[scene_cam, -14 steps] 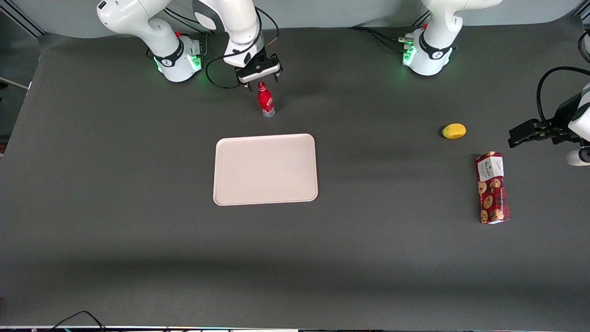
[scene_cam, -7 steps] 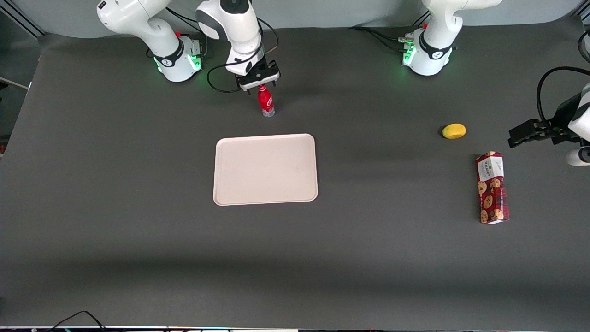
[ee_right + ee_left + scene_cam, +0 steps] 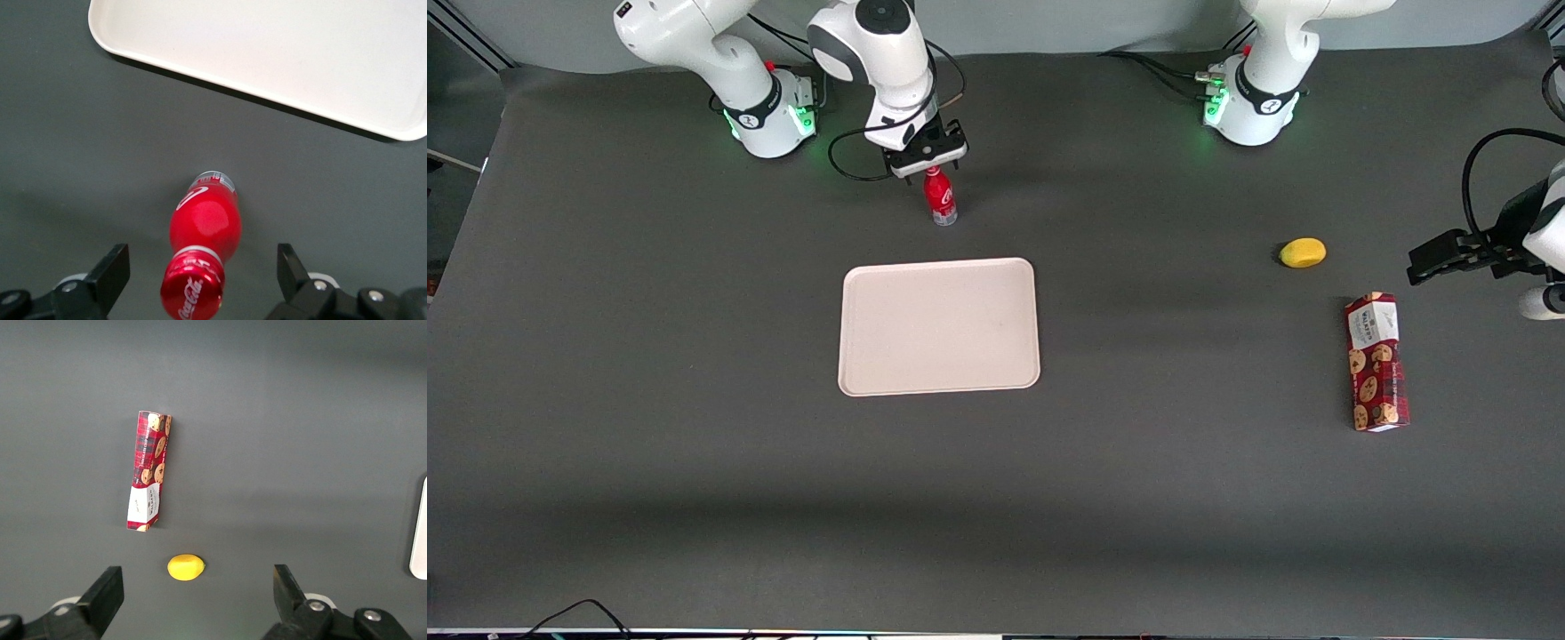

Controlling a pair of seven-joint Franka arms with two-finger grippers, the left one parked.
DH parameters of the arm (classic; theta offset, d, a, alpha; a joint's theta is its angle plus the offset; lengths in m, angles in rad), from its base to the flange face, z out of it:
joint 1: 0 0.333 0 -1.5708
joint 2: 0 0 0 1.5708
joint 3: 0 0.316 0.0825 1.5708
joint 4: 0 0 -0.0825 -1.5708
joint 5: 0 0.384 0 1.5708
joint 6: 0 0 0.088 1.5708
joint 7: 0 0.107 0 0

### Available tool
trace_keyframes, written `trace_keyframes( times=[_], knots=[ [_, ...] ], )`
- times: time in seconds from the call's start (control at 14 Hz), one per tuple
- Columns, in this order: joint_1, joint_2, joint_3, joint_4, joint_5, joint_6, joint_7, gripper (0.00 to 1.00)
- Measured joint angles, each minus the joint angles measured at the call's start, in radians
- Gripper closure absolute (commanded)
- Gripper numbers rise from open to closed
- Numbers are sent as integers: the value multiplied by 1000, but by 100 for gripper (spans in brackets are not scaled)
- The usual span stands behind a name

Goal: Place coke bottle on tray
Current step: 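Close the right gripper on the bottle neck, then lift the bottle and carry it over the white tray's corner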

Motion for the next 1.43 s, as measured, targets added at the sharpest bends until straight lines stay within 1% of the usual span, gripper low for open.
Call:
trace_keyframes(
  times=[0.07, 0.21, 0.29, 0.86, 1.0, 1.14, 1.29, 1.43],
  knots=[
    [0, 4, 0, 0, 0, 2, 0, 48],
    [0, 6, 0, 1, 0, 2, 0, 84],
    [0, 6, 0, 2, 0, 2, 0, 100],
    [0, 9, 0, 31, 0, -11, 0, 100],
    [-2, -4, -2, 92, 0, -125, 0, 100],
    [-7, -37, -14, 195, -1, -299, -3, 100],
    [-12, -85, -64, 325, -3, -475, -43, 100],
    [-16, -127, -144, 464, -2, -628, -86, 100]
  ],
)
